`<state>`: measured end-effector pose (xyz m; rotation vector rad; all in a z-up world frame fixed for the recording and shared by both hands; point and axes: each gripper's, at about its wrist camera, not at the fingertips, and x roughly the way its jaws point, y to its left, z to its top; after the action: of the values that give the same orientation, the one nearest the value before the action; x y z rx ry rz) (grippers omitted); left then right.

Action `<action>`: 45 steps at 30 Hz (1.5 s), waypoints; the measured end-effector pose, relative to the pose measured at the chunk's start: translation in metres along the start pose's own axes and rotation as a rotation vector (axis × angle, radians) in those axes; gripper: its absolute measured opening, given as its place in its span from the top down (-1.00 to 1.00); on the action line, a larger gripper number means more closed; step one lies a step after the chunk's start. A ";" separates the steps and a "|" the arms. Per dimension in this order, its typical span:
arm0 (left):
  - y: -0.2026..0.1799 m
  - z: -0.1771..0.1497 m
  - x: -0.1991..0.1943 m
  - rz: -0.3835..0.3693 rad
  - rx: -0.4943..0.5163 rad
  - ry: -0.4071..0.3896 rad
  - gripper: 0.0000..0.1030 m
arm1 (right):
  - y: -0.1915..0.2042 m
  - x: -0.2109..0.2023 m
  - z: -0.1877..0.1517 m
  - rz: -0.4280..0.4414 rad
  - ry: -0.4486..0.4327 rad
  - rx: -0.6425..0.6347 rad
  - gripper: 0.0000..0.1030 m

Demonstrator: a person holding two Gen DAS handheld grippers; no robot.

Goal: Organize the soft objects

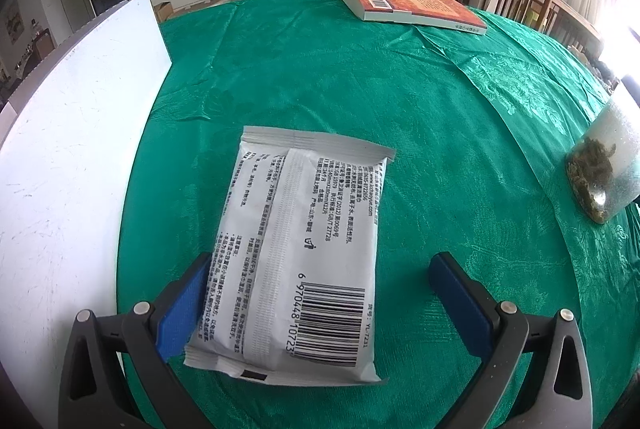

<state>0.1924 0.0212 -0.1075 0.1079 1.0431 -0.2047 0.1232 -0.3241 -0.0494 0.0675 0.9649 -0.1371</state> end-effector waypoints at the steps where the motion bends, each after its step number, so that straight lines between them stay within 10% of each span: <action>1: -0.001 0.000 -0.001 -0.005 0.008 0.021 -1.00 | -0.003 -0.001 0.001 0.024 0.019 -0.014 -0.86; 8: -0.003 -0.003 -0.006 -0.005 0.013 0.016 -0.72 | -0.033 -0.007 0.019 0.081 0.054 0.082 -0.81; 10: -0.001 -0.001 -0.013 -0.019 0.024 -0.011 -0.29 | -0.033 -0.001 0.023 0.071 0.070 0.090 -0.42; 11: -0.001 0.001 -0.012 -0.018 0.022 -0.003 -0.29 | -0.032 0.002 0.025 0.038 0.094 0.091 0.12; 25: 0.024 0.032 -0.142 -0.331 -0.139 -0.237 -0.28 | 0.033 -0.129 0.085 0.014 -0.092 -0.035 0.11; 35: 0.187 -0.036 -0.254 0.044 -0.182 -0.288 -0.29 | 0.297 -0.239 0.104 0.540 -0.183 -0.305 0.10; 40: 0.248 -0.089 -0.275 0.249 -0.255 -0.260 -0.50 | 0.417 -0.247 0.074 0.772 -0.093 -0.376 0.00; 42: 0.258 -0.107 -0.278 0.290 -0.271 -0.259 -0.75 | 0.448 -0.235 0.057 0.839 -0.014 -0.371 -0.46; 45: 0.259 -0.121 -0.281 0.357 -0.281 -0.268 -0.89 | 0.477 -0.214 0.032 0.877 0.108 -0.370 -0.53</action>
<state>0.0100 0.3289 0.0735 0.0102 0.7613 0.2457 0.0986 0.1626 0.1430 0.1516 0.9788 0.8569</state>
